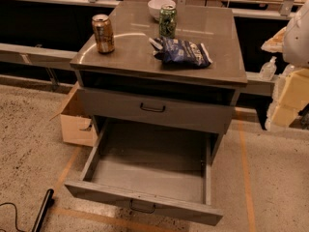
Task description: Place green can into middle drawer
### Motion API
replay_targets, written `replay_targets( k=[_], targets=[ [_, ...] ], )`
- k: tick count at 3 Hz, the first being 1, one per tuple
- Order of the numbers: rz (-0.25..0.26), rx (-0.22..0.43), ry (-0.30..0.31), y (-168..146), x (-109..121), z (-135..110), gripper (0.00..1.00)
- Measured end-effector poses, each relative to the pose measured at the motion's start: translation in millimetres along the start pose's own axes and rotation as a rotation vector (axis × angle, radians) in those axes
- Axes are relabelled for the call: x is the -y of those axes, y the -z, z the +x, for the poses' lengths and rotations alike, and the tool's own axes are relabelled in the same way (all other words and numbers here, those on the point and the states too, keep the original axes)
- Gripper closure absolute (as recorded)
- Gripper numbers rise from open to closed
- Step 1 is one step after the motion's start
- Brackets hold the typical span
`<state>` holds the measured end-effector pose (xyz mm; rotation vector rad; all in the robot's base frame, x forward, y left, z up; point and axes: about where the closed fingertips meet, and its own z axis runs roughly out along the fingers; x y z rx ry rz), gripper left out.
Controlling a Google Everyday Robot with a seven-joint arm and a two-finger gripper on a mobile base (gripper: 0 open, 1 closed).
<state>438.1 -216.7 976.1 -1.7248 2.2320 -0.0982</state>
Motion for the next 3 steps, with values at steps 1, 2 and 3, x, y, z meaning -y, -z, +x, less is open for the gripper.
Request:
replay_targets(
  k=[1,2,3],
  targets=[
    [0.000,0.000,0.000,0.0,0.0,0.0,0.00],
    [0.046,0.087,-0.055,-2.2,20.1,-5.4,0.00],
    [0.126,0.274,-0.132,-8.2,68.5,-16.9,0.00]
  ],
)
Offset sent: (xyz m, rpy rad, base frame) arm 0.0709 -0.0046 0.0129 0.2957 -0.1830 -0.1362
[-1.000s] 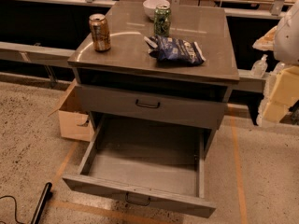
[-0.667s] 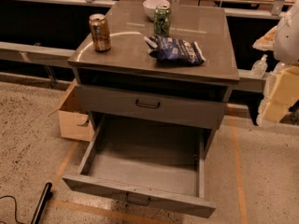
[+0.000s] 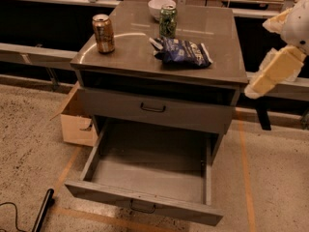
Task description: Place green can into middle drawer
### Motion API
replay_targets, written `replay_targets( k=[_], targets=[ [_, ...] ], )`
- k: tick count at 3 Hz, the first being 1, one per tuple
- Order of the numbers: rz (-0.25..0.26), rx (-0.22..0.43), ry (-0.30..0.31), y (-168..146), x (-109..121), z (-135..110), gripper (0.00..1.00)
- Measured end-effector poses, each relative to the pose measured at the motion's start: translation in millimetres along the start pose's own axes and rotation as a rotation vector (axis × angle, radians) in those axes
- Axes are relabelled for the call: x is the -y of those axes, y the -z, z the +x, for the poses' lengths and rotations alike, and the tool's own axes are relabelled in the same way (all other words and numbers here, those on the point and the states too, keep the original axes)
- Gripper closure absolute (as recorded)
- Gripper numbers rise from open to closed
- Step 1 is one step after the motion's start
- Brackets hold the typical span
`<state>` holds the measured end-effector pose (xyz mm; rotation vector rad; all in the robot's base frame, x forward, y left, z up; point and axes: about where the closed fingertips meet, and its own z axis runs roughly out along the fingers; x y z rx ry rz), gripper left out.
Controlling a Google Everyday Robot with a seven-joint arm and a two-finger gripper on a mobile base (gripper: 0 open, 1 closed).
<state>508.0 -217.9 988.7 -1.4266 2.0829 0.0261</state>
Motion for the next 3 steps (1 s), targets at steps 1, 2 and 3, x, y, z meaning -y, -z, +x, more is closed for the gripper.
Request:
replay_targets(
  k=[1,2,3],
  targets=[
    [0.056,0.202,-0.104,-25.7,45.2,-15.7,0.00],
    [0.101,0.363,-0.211,-59.7,85.4,-29.7,0.00],
    [0.167,0.510,-0.314,-93.6,133.2,-47.8,0.00]
  ],
)
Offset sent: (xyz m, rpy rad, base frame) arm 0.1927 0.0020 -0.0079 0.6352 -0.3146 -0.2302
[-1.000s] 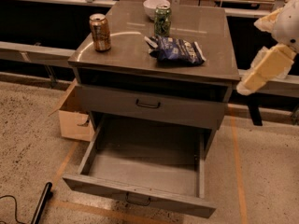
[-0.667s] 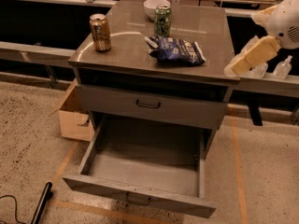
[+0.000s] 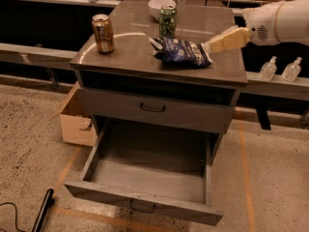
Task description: Place green can into middle drawer
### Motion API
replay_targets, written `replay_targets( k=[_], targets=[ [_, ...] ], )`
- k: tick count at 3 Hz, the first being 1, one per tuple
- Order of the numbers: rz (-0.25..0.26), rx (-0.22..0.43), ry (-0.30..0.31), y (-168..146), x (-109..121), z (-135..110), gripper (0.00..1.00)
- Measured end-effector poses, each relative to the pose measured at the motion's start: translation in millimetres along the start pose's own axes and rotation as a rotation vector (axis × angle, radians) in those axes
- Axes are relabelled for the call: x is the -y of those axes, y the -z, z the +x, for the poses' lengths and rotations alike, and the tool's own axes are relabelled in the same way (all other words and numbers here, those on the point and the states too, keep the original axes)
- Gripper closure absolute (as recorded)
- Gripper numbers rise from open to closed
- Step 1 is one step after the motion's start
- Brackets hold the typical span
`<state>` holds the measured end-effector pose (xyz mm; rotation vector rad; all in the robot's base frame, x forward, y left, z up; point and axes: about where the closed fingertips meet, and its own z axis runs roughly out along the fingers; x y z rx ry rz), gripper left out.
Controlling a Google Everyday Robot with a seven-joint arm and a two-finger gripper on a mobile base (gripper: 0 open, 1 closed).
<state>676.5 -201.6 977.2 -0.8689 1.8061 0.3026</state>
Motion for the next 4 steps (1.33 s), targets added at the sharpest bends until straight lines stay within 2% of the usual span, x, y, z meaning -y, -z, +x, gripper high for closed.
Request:
replay_targets(
  k=[1,2,3,4],
  targets=[
    [0.094,0.128,-0.097,-47.4,44.8,-29.5,0.00],
    [0.092,0.127,-0.097,-47.6,44.3,-29.0,0.00],
    [0.129,0.151,-0.113,-65.6,49.0,-25.6,0.00],
    [0.206,0.162,-0.161,-107.2,63.8,-11.3,0.00]
  ],
)
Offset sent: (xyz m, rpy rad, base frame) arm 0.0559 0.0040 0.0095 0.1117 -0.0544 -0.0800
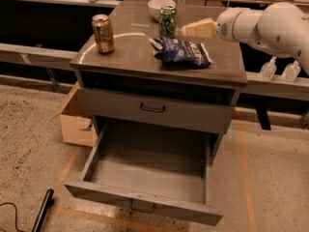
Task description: Place green can into middle drawer
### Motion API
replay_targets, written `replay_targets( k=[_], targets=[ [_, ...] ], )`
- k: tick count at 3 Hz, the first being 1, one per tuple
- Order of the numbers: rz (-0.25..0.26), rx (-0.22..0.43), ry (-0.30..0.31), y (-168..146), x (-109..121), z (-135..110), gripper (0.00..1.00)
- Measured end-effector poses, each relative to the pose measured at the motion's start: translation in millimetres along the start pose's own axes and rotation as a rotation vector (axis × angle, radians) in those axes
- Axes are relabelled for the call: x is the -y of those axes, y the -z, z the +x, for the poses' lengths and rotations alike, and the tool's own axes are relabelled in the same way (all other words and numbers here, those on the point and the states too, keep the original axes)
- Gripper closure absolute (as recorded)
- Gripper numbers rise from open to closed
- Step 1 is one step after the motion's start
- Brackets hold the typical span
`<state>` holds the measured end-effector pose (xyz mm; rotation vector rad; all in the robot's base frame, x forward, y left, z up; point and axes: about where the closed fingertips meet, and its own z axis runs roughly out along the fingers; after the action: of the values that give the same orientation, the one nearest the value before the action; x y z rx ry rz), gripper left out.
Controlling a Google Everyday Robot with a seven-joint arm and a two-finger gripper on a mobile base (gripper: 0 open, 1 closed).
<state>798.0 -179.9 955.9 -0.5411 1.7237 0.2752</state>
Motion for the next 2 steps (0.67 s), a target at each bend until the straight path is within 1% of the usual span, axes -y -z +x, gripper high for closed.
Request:
replay_targets(
  k=[1,2],
  targets=[
    [0.020,-0.005,-0.017,-25.0,3.2,10.3,0.00],
    [0.008,-0.009,-0.017,-55.7,3.0,18.9,0.00]
  ],
)
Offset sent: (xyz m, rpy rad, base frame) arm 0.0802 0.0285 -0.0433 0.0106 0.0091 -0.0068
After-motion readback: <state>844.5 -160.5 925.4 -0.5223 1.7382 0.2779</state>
